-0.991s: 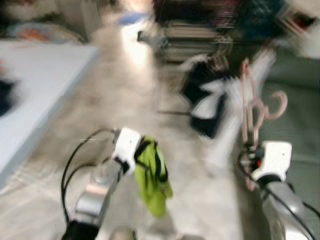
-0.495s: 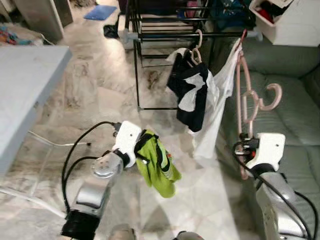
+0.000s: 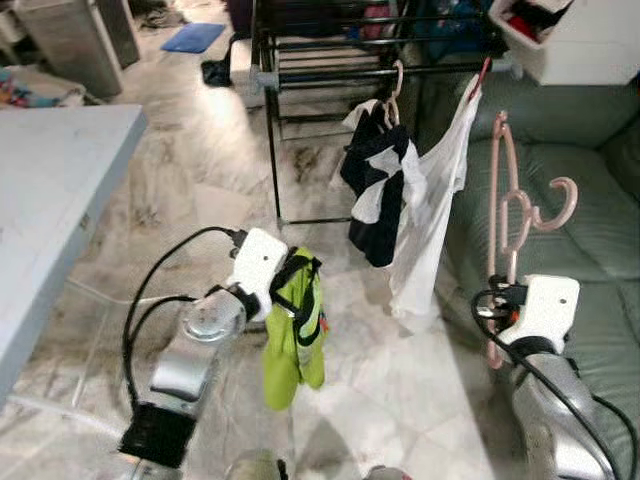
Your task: Hang hanger
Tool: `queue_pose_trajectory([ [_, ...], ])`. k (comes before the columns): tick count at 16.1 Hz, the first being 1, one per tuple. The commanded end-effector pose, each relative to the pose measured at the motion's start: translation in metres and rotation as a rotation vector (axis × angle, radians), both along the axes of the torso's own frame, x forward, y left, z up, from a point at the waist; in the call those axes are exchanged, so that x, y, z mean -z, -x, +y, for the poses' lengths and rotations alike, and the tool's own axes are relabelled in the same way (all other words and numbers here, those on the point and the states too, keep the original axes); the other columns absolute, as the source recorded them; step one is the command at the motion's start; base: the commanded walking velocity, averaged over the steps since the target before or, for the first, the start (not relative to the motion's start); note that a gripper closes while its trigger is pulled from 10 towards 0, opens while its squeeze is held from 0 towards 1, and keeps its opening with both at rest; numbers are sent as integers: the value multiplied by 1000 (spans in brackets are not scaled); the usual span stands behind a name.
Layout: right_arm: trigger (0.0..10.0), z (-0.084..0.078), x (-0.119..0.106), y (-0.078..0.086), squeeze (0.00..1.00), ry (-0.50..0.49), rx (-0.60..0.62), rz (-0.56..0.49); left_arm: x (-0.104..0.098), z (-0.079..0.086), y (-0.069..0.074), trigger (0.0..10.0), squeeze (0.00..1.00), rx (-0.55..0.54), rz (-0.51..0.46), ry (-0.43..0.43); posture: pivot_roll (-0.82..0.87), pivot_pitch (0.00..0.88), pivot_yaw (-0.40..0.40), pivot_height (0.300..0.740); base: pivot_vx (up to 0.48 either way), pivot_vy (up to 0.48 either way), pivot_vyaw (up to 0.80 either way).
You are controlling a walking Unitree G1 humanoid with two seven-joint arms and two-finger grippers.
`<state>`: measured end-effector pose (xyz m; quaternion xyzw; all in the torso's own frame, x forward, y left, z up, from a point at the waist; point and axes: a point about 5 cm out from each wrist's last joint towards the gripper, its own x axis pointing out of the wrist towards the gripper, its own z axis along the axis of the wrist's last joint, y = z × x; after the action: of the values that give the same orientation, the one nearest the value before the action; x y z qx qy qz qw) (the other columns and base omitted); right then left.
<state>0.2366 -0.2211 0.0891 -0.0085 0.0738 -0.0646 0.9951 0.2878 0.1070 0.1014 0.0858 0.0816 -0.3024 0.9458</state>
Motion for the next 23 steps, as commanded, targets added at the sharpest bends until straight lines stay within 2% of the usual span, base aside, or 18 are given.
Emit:
queue_pose_trajectory([
  [1,10000,-4,-3,1,0,7,16,-16,-8,-7,-2,10000,0,29,-41,0,-66,16,72,740,0,0,-800],
  [3,10000,-1,-1,1,0,0,12,-10,-10,-8,0,10000,0,40,-46,-1,-58,27,71,740,0,0,-800],
  [5,10000,10,4,4,0,-14,-12,4,-9,-6,5,10000,0,45,-47,0,-44,42,54,740,0,0,-800],
  [7,10000,13,5,2,0,-6,-36,13,-11,-4,-1,10000,0,17,-83,-21,-50,46,43,740,0,0,-800],
  [11,10000,4,0,0,0,17,-23,11,-20,-11,-11,10000,0,21,-129,-7,-60,42,36,740,0,0,-800],
  [17,10000,8,-2,-4,0,35,-52,9,-17,-15,-13,10000,0,22,-135,10,-77,32,14,740,0,0,-800],
  [20,10000,7,-2,-4,0,40,-55,10,-15,-16,-13,10000,0,27,-132,18,-83,33,13,740,0,365,-800],
  [23,10000,8,-2,-4,0,46,-61,11,-15,-18,-12,10000,0,34,-131,23,-84,36,12,740,0,384,0],
])
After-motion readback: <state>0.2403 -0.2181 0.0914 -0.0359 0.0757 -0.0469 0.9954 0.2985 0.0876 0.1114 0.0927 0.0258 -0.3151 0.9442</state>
